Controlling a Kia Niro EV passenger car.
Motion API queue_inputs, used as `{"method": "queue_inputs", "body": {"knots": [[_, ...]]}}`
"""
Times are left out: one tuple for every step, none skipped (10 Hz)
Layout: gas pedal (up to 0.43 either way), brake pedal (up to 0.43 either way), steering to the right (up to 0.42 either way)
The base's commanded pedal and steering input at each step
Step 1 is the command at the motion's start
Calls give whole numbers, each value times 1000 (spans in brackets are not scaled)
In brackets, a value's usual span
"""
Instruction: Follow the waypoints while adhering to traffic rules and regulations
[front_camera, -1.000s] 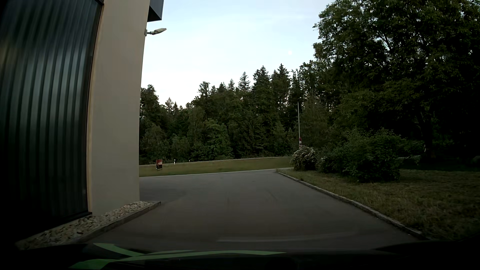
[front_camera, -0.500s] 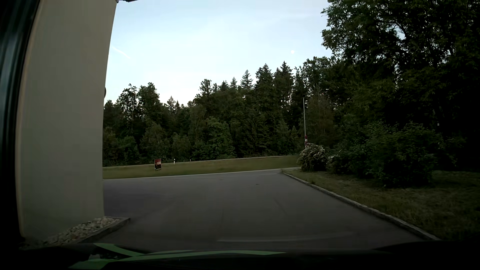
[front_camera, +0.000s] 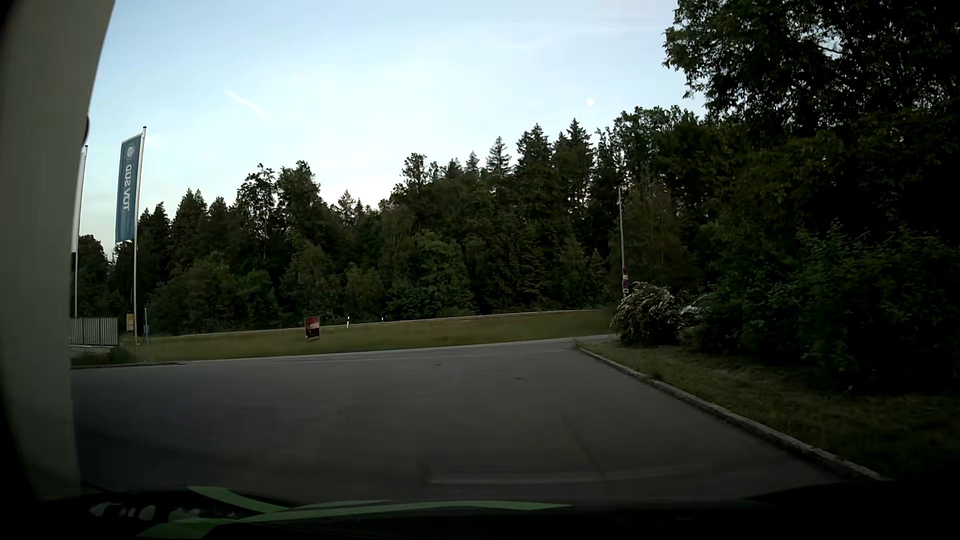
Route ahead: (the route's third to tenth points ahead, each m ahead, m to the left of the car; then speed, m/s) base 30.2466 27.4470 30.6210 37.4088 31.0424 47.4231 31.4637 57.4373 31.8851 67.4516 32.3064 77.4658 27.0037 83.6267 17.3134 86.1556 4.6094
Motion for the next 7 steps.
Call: {"method": "queue_inputs", "body": {"knots": [[8, 0, -20], [8, 0, -20], [8, 0, -20], [8, 0, -20], [8, 0, -20], [8, 0, -20], [8, 0, -20]]}}
